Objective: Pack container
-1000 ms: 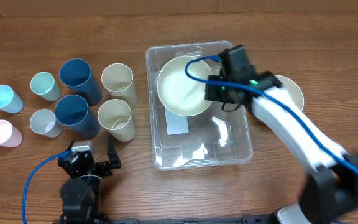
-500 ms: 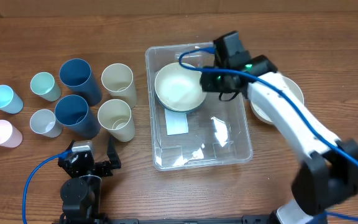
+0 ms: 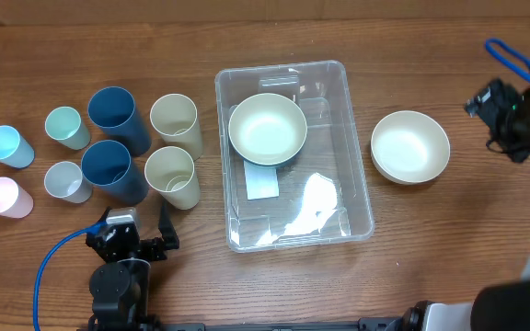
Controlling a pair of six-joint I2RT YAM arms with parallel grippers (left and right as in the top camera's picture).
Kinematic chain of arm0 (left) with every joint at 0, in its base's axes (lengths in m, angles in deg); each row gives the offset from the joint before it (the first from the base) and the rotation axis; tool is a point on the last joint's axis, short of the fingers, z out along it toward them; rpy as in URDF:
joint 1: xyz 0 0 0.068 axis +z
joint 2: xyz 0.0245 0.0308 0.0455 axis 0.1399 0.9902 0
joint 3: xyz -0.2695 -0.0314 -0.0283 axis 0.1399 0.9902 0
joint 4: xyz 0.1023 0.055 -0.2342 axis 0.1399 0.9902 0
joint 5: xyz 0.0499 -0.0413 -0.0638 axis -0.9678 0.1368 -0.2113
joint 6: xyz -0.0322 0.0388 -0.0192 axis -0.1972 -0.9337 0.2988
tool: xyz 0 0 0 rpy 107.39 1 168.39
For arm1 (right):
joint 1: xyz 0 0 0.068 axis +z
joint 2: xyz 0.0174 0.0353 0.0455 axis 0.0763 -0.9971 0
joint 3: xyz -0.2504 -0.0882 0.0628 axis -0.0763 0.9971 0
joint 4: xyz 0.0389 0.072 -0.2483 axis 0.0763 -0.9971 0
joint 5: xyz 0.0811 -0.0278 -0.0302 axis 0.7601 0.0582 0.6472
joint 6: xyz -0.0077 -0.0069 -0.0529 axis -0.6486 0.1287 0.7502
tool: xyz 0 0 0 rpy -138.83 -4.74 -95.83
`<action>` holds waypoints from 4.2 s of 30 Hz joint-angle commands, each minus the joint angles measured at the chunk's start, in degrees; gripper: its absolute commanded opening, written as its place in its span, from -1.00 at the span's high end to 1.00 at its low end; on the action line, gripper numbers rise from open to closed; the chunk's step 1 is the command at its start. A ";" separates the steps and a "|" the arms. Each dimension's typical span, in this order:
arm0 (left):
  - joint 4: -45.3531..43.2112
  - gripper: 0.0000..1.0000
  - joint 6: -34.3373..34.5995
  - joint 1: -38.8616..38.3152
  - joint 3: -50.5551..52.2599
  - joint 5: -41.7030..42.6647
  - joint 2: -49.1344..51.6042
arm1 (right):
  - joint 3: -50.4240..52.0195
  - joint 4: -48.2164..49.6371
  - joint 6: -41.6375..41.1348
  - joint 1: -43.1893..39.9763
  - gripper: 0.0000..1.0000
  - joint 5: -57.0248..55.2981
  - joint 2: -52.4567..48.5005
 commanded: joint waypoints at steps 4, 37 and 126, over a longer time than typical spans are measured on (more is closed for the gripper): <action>-0.24 -1.00 -0.63 -0.15 0.31 0.70 -0.59 | 14.16 7.74 -0.22 -4.22 -0.71 5.18 -6.29; -0.24 -1.00 -0.63 -0.15 0.31 0.70 -0.59 | 0.48 7.41 2.56 34.67 0.92 4.55 11.69; 36.52 -1.00 7.34 42.18 -97.04 4.11 98.73 | -12.98 -6.91 -3.65 -6.34 -1.00 0.39 0.28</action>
